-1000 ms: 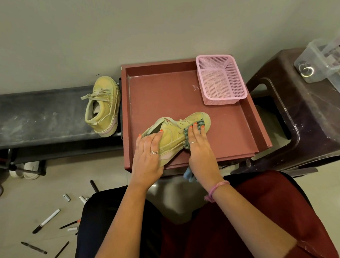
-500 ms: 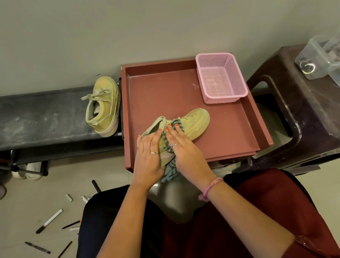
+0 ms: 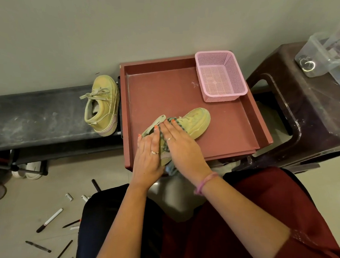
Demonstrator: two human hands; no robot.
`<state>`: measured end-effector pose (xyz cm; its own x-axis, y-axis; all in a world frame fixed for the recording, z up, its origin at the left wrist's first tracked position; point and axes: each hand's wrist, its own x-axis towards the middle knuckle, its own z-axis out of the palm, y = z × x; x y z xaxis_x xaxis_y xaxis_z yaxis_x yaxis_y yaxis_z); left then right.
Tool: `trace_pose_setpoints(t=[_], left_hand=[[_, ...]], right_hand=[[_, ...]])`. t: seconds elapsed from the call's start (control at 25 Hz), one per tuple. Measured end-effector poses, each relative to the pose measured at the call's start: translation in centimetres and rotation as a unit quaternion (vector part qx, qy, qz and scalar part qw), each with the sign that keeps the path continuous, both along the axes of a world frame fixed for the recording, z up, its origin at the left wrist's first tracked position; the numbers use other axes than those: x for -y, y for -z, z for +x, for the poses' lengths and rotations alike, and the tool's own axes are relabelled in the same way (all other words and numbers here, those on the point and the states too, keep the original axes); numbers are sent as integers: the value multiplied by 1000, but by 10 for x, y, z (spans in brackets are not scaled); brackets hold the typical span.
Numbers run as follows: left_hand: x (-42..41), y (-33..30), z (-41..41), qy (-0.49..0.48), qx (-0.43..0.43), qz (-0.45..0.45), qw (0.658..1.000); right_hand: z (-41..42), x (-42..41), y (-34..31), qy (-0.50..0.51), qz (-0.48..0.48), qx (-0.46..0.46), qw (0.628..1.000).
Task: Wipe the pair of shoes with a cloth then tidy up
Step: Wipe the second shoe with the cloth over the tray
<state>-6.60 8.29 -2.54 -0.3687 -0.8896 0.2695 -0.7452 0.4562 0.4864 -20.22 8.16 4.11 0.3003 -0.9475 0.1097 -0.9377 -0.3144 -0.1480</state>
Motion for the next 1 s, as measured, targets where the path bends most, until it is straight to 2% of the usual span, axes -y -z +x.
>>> trace_pose_setpoints(t=[0.08,0.2,0.32,0.44,0.52,0.6,0.68,0.72,0.8,0.88,0.92,1.0], left_hand=[[1,-2,-2,-6,-2,11,1000],[1,-1,2,-24,-22,33,999],[2,-1,3,-58,-47,51,996],[4,-6,-1,-57,-67,69,994],[4,-6,1,-53,-59,57,995],[7,-5,4,-52,-47,53,996],[10,-5,6,-50,-48,54,996],[10,-5,6,-46,-52,54,996],[9,-8,5,-39,-57,55,996],[10,-8,5,-45,-58,58,996],[10,-8,6,-51,-58,59,995],[11,-6,9,-53,-54,51,996]], right_hand=[[-2,25,-13,16,40,8,999],[3,2,2,-6,0,-3,1000],[-21,-37,25,-23,84,-30,996],[-56,5,29,92,34,-8,995],[-57,21,22,150,35,18,988],[-47,7,30,119,10,15,993],[-45,-15,37,14,25,-28,999],[-51,-14,38,2,29,-34,999],[-68,19,33,90,11,16,996],[-74,41,22,170,42,68,982],[-68,40,20,168,47,70,982],[-53,17,28,80,29,32,996]])
